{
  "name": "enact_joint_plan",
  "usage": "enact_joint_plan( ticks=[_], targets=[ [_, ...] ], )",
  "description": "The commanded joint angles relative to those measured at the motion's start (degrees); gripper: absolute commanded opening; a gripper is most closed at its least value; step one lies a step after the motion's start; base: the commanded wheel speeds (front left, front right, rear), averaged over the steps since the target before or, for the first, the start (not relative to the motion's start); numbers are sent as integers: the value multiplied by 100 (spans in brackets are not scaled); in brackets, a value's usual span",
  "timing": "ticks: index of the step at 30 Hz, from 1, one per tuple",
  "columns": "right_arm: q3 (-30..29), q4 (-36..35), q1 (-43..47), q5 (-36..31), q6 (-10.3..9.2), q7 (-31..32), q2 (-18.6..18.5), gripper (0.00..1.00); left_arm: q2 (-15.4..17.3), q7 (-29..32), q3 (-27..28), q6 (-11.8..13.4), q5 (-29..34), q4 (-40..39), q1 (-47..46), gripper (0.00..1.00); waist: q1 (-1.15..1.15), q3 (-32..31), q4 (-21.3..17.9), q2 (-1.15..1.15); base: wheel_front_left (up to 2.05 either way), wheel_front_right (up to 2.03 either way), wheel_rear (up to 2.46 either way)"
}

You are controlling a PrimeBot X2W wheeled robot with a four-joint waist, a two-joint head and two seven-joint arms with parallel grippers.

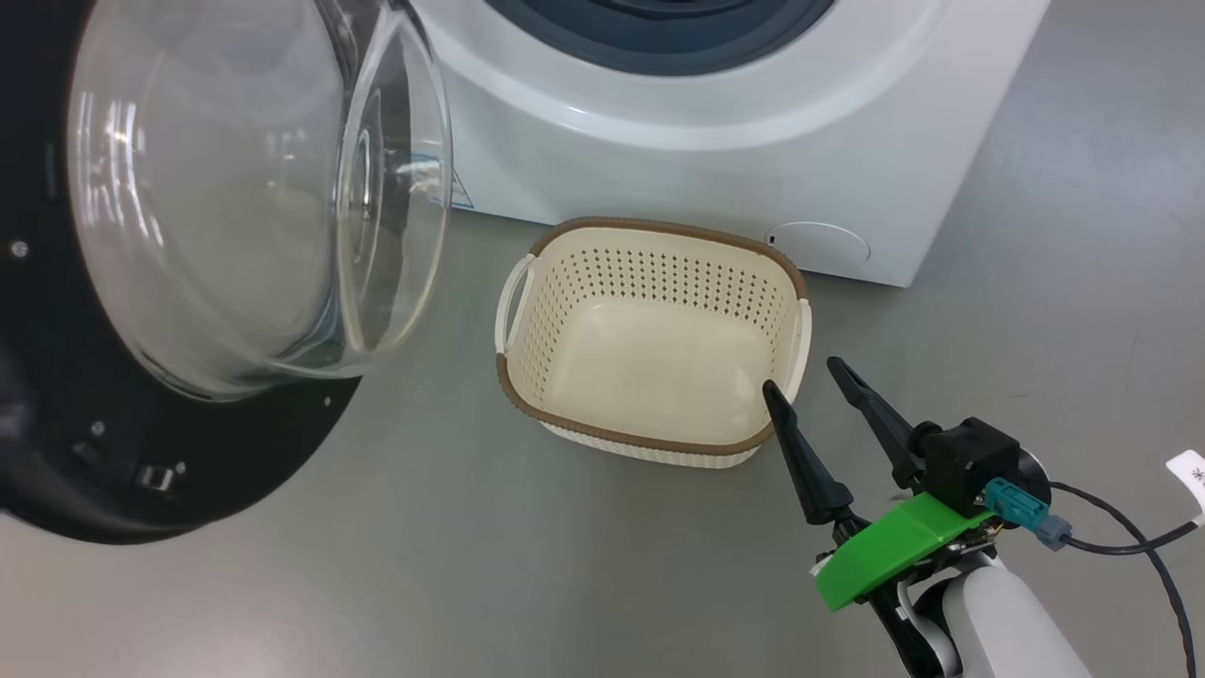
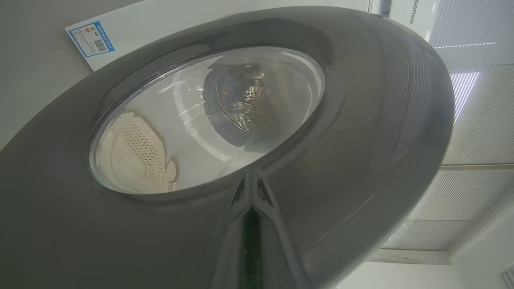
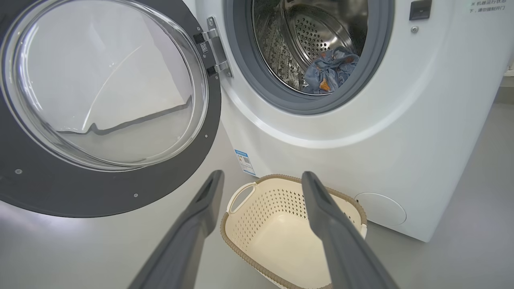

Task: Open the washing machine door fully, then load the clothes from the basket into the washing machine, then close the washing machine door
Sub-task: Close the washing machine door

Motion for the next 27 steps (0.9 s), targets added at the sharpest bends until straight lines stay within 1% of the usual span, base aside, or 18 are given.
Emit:
enact_joint_plan(
  ticks=[1, 17, 18, 23, 27],
  targets=[
    [172, -119, -71, 29, 9, -71, 84, 100, 240, 114, 52, -16, -58, -244, 135, 0, 0, -9, -7, 0, 0, 0, 0],
    [204, -83, -62, 81, 9, -115, 84, 100, -659, 464, -113, 284, -325, -1500, 715, 0, 0, -102, -156, 0, 0, 0, 0],
    [204, -83, -62, 81, 9, -115, 84, 100, -659, 464, -113, 284, -325, -1500, 715, 0, 0, -102, -156, 0, 0, 0, 0],
    [210, -83, -42, 90, 9, -132, 84, 100, -918, 489, -94, 408, -437, -1810, 890, 0, 0, -117, -232, 0, 0, 0, 0],
    [226, -71, -26, 106, 9, -148, 84, 100, -1149, 487, -149, 423, -470, -1947, 991, 0, 0, -148, -287, 0, 0, 0, 0]
  ],
)
